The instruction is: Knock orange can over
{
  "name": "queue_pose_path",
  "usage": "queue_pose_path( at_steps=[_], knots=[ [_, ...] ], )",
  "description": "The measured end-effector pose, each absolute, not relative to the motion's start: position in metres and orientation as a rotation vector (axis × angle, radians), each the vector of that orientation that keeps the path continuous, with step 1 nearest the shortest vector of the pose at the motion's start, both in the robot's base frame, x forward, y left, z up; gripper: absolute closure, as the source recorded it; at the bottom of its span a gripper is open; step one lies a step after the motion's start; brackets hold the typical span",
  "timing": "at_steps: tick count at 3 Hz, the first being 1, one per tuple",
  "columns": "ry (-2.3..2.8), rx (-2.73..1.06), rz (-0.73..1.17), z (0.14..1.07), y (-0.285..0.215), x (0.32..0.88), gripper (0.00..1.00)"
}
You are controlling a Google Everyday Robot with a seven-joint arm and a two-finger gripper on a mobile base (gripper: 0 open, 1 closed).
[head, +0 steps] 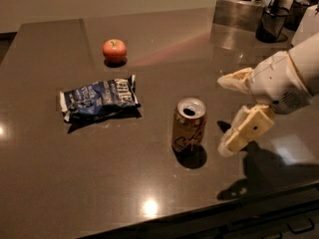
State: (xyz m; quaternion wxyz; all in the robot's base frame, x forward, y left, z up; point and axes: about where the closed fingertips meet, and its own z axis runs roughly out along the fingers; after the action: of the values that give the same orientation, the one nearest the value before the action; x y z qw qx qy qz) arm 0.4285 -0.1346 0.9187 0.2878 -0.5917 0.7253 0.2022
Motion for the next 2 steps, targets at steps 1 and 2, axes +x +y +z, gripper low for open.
queue_pose_path(
  at_steps=[1, 2],
  knots=[
    [1.891, -1.556, 0.574, 0.906, -0.118, 0.429, 0.0],
    [1.846, -1.537, 0.619, 0.904, -0.1, 0.429, 0.0]
  ],
)
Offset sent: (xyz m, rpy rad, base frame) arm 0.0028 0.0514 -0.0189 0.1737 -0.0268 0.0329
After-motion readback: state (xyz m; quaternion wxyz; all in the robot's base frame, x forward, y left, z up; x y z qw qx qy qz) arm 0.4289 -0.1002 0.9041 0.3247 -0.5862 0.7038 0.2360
